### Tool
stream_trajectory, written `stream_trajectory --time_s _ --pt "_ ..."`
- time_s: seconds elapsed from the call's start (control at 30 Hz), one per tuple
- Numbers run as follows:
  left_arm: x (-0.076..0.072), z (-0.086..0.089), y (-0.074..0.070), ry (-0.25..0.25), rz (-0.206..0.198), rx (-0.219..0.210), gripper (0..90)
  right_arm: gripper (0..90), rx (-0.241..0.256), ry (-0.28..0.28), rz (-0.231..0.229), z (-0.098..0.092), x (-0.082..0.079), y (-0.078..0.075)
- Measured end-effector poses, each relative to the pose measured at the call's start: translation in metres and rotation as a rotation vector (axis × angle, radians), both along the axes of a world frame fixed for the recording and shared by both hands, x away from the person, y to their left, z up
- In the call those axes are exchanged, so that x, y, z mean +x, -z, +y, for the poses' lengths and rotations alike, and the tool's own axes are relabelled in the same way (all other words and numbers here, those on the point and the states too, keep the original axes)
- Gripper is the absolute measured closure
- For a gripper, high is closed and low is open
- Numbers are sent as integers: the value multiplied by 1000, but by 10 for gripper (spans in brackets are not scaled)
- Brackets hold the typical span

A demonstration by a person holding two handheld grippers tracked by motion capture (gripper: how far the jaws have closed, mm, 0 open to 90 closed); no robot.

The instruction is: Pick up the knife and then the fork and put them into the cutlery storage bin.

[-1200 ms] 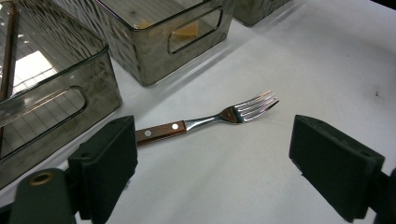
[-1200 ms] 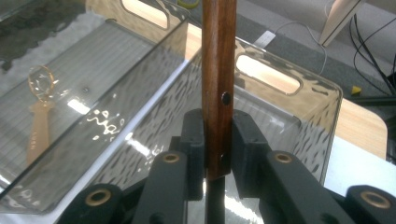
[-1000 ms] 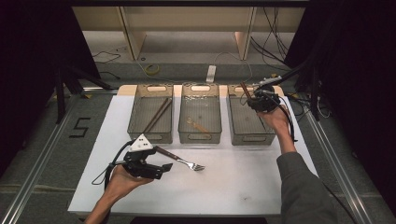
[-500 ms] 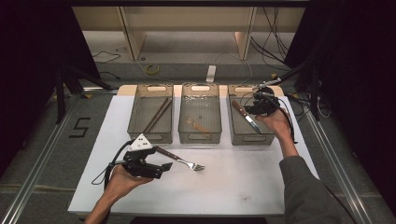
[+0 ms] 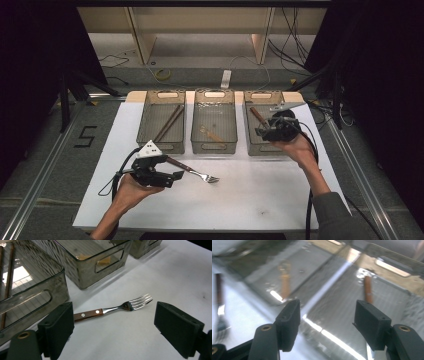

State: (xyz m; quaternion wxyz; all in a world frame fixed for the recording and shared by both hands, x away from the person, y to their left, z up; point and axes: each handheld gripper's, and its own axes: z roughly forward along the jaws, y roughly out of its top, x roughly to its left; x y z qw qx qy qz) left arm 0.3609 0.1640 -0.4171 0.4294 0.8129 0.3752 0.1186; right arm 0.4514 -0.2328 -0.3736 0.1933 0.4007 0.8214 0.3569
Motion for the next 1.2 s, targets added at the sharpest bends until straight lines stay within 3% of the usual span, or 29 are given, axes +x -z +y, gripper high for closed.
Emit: stream_trajectory --time_s 0.23,0.47,0.67,0.73,0.8,0.9,1.1,1.2 --pt "13 -3 -2 -25 2 21 228 358 75 -66 1 1 -44 14" --pt "31 -10 3 -33 15 71 342 340 117 -73 3 -4 -70 33" --pt "46 -13 10 -44 24 130 622 336 126 -87 12 -5 -83 45" --pt "50 -14 13 -46 36 136 703 329 140 -91 14 -4 -88 48" --pt "55 -15 17 -49 51 157 781 326 187 -92 20 -3 -94 52" --pt "60 -18 21 -53 67 179 859 316 196 -101 23 0 -101 55" --pt "69 -25 30 -53 94 241 888 311 228 -128 34 4 -114 57" --pt "74 -27 36 -50 106 270 889 310 216 -145 44 7 -118 59"
